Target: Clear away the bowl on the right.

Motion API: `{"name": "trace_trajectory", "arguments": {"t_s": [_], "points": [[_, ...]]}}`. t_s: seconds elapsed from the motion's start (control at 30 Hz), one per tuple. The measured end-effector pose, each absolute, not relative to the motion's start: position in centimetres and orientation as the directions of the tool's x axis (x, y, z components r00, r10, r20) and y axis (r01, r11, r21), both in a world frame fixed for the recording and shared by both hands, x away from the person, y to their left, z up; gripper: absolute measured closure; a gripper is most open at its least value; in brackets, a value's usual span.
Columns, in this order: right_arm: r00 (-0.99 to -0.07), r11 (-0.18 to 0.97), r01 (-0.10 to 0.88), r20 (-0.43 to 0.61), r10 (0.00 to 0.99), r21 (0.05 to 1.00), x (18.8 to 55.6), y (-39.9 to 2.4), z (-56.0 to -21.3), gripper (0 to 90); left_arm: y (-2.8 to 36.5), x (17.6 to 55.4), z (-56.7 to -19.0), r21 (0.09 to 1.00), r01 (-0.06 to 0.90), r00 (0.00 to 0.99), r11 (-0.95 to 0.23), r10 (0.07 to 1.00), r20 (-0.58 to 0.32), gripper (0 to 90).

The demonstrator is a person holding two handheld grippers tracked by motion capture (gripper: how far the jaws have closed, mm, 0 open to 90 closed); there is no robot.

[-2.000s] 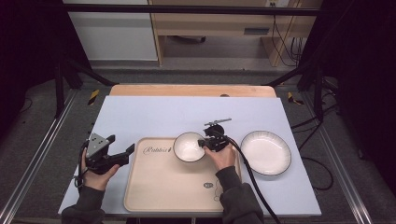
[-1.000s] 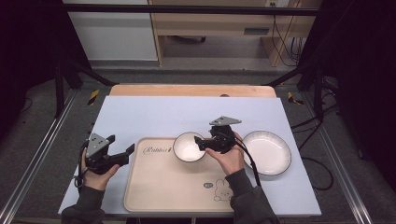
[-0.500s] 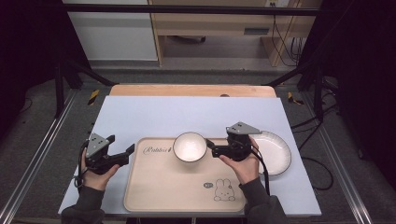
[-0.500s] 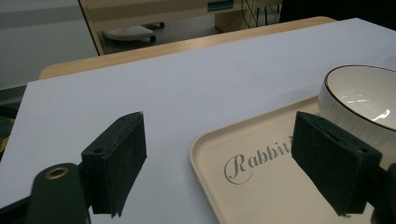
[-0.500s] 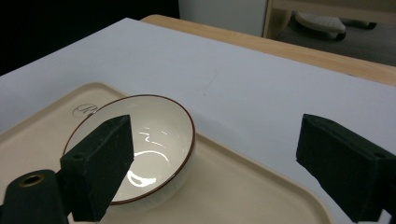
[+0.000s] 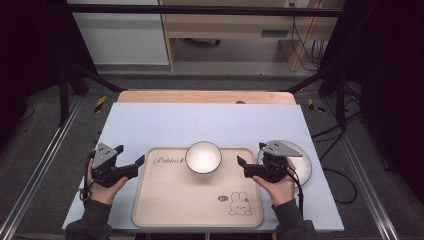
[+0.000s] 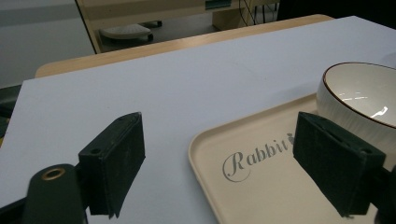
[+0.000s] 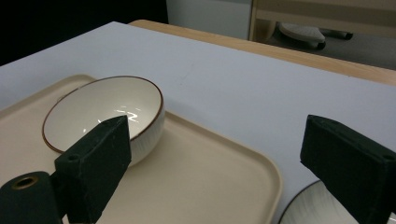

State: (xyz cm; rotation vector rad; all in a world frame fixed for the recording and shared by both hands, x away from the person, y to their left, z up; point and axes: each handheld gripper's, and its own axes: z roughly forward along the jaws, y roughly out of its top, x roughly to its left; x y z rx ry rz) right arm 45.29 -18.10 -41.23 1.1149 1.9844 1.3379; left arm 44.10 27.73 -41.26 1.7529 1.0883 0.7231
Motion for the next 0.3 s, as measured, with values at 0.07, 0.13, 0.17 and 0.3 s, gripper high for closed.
{"name": "trace_trajectory", "arguments": {"t_s": [0.07, 0.13, 0.17, 0.3], "points": [[-0.539, 0.188, 0.351, 0.034, 0.842, 0.917, 45.0, -18.7, -41.6, 8.9, 27.8, 44.1, -41.3, 0.914, 0.361, 0.436, -0.186, 0.900, 0.011, 16.2], [-0.533, 0.181, 0.344, 0.033, 0.845, 0.922, 44.7, -19.2, -41.9, 8.9, 27.8, 44.1, -41.3, 0.915, 0.360, 0.437, -0.185, 0.900, 0.010, 16.0], [-0.532, 0.179, 0.344, 0.035, 0.846, 0.922, 44.6, -19.4, -42.0, 8.8, 27.8, 44.1, -41.4, 0.915, 0.359, 0.437, -0.186, 0.899, 0.011, 16.0], [-0.525, 0.166, 0.335, 0.038, 0.850, 0.927, 44.2, -20.1, -42.0, 8.4, 27.8, 44.1, -41.4, 0.915, 0.358, 0.438, -0.186, 0.899, 0.011, 15.9]]}}
